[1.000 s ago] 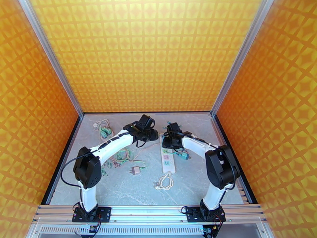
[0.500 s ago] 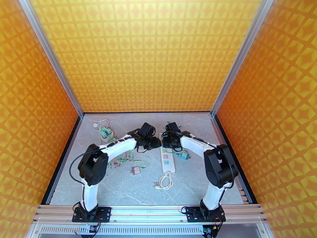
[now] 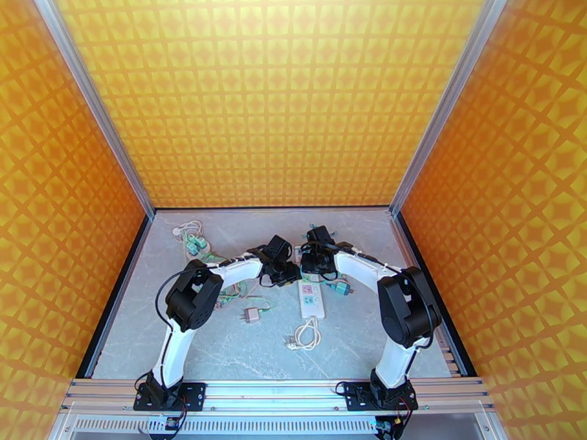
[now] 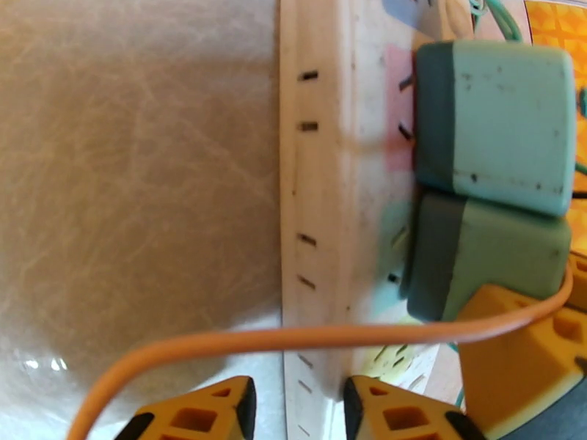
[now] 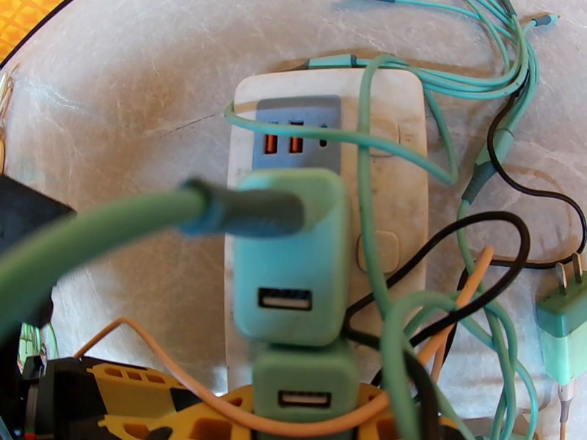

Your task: Pull the plug off the socket

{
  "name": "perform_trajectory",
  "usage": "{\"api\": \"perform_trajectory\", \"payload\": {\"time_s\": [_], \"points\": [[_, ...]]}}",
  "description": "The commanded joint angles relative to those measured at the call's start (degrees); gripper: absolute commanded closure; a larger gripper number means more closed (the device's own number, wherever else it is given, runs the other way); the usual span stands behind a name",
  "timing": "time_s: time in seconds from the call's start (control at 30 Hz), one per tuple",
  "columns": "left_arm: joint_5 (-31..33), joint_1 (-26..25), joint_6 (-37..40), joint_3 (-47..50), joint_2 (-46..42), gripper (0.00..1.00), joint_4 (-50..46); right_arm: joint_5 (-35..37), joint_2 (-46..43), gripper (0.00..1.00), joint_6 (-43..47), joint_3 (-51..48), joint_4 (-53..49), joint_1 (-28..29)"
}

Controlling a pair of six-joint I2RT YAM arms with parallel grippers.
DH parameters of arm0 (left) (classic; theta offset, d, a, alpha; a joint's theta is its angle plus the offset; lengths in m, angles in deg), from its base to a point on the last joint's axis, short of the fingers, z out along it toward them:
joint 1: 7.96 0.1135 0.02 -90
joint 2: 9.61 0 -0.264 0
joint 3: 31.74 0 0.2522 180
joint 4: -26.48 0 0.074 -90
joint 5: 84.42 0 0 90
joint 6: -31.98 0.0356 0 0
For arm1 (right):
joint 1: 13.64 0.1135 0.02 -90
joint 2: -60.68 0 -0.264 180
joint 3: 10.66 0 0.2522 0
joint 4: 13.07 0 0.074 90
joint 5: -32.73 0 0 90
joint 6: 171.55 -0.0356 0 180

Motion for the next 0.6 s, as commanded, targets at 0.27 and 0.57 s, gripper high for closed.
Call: {"api": "perform_trajectory", "payload": {"time_s": [0.27, 0.57], "points": [[-0.71, 0.74, -1.19, -3.69, 4.16, 0.61, 0.92, -1.88, -0.06, 0.73, -0.85, -0.01, -0.11, 1.3], [2.52, 0.59, -0.57, -4.9, 6.21, 0.65, -9.89, 0.79, -1.53, 0.74, 0.74, 4.08, -7.69, 1.61]]}}
